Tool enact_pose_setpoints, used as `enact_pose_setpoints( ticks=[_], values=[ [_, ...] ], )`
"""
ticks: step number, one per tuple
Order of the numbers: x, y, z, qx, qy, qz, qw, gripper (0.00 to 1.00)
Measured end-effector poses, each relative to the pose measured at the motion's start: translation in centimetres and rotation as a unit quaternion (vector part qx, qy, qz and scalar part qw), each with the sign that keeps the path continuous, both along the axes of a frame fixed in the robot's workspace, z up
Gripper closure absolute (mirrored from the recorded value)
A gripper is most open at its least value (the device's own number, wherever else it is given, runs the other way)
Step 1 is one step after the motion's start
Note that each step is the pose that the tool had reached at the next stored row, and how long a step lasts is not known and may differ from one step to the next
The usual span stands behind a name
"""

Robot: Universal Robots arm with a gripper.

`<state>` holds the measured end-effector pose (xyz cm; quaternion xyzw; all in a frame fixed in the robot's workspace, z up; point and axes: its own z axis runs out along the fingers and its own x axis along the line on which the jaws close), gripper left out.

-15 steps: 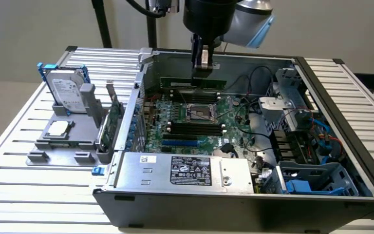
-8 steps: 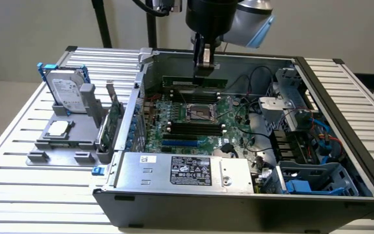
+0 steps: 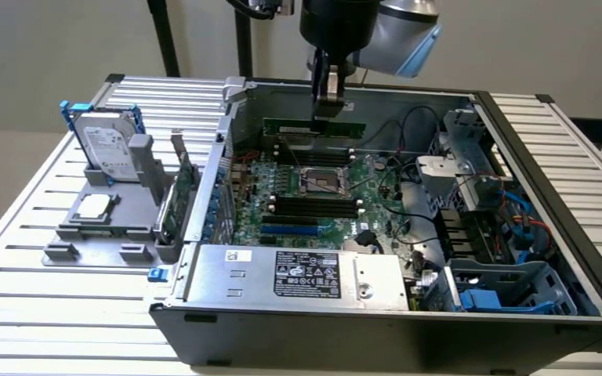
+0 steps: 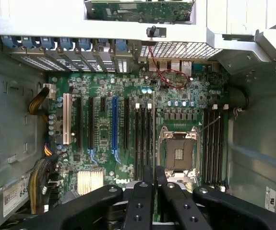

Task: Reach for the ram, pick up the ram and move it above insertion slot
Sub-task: 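Pick up the ram and move it above insertion slot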

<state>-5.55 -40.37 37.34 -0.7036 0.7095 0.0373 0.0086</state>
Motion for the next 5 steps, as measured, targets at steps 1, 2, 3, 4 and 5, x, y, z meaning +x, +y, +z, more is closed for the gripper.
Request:
enact_pose_setpoints(
  ticks=[1,2,3,4,5],
  values=[
    [0.00,0.00,0.00,0.0000,0.0000,0.000,1.0000,0.87],
    [0.00,0.00,0.00,0.0000,0.0000,0.000,1.0000,0.87],
    [0.00,0.00,0.00,0.0000,0.0000,0.000,1.0000,0.87],
    [0.00,0.00,0.00,0.0000,0.0000,0.000,1.0000,0.87],
    [0.00,0.00,0.00,0.0000,0.0000,0.000,1.0000,0.87]
  ],
)
